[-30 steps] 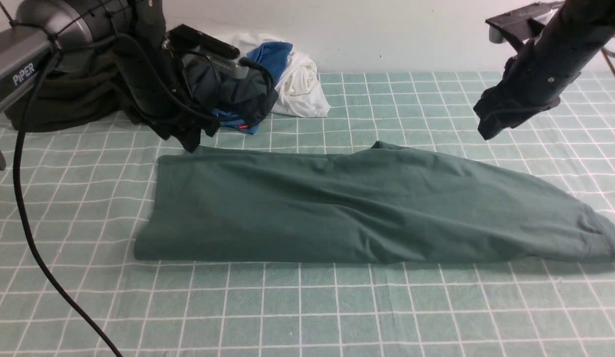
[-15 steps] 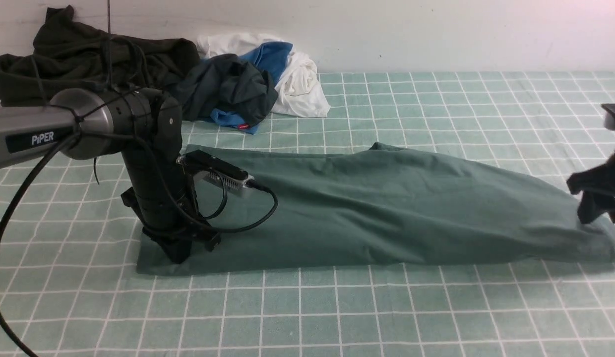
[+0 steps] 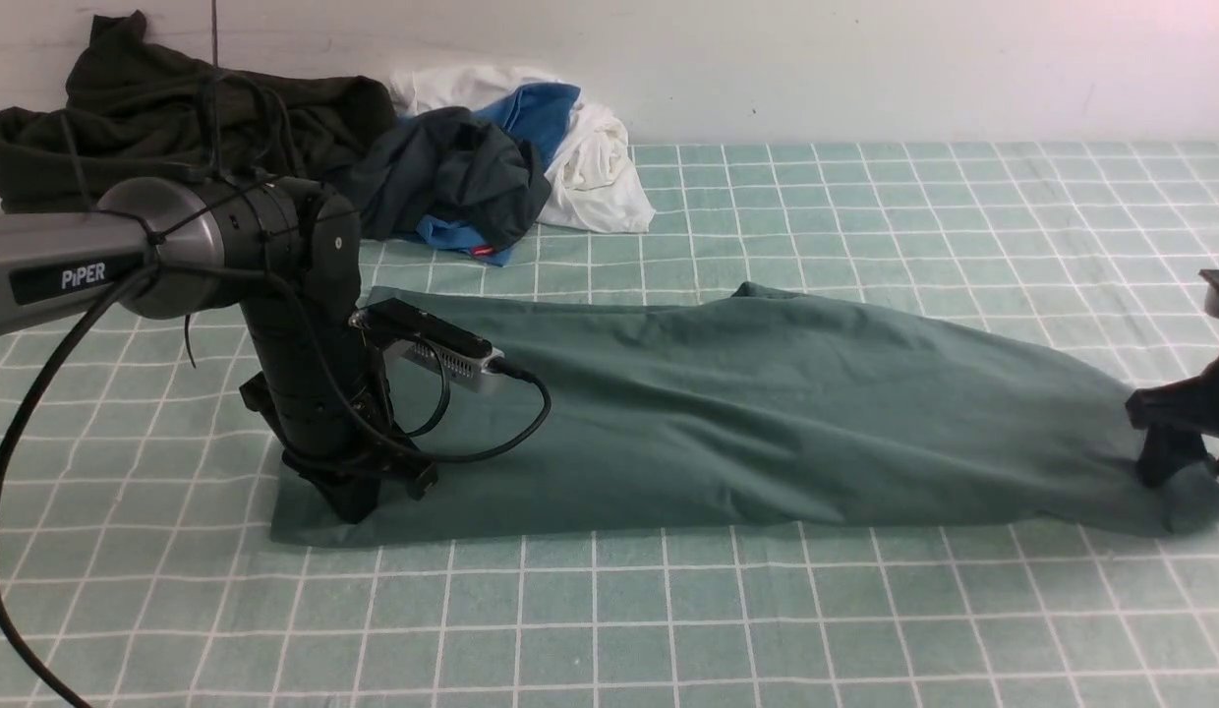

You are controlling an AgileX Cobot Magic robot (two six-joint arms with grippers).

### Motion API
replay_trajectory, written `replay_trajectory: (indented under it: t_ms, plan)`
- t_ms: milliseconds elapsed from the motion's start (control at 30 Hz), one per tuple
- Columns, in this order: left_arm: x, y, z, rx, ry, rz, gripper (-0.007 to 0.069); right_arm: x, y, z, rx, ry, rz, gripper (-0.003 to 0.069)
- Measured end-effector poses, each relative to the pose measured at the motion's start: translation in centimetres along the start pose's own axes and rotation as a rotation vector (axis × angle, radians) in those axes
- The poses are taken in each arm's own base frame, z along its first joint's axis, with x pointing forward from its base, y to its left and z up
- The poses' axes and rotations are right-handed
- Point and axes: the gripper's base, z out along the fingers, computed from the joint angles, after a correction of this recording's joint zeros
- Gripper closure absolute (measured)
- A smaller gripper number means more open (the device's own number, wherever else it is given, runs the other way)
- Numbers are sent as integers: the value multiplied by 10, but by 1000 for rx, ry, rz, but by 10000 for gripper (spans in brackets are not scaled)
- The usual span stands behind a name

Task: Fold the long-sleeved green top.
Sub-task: Use the right arm to clamp the right edge of the fabric, then use the right arm to drag the right edge of the fabric to the left and folds it over the left edge

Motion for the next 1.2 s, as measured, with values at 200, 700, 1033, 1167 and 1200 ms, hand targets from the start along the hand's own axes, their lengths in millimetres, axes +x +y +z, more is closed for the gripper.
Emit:
replay_trajectory:
  t_ms: [200,700,1033,1167,1200]
  plan:
    - [1,0,-5,-5,-17,0,628,-1,7,-9,3,-16,-52,563]
    - [67,-17,-173,-174,-328,-48,628,-11,31,-198,140,-391,-182,597]
    - [170,-51,-273,-237,-597,-83,628,2,248,-248,-234,-578,-683,597]
    - [194,-59,-286,-246,-656,-84,628,13,320,-209,-315,-528,-794,597]
    - [201,-61,-287,-248,-668,-85,628,17,343,-193,-342,-513,-823,597]
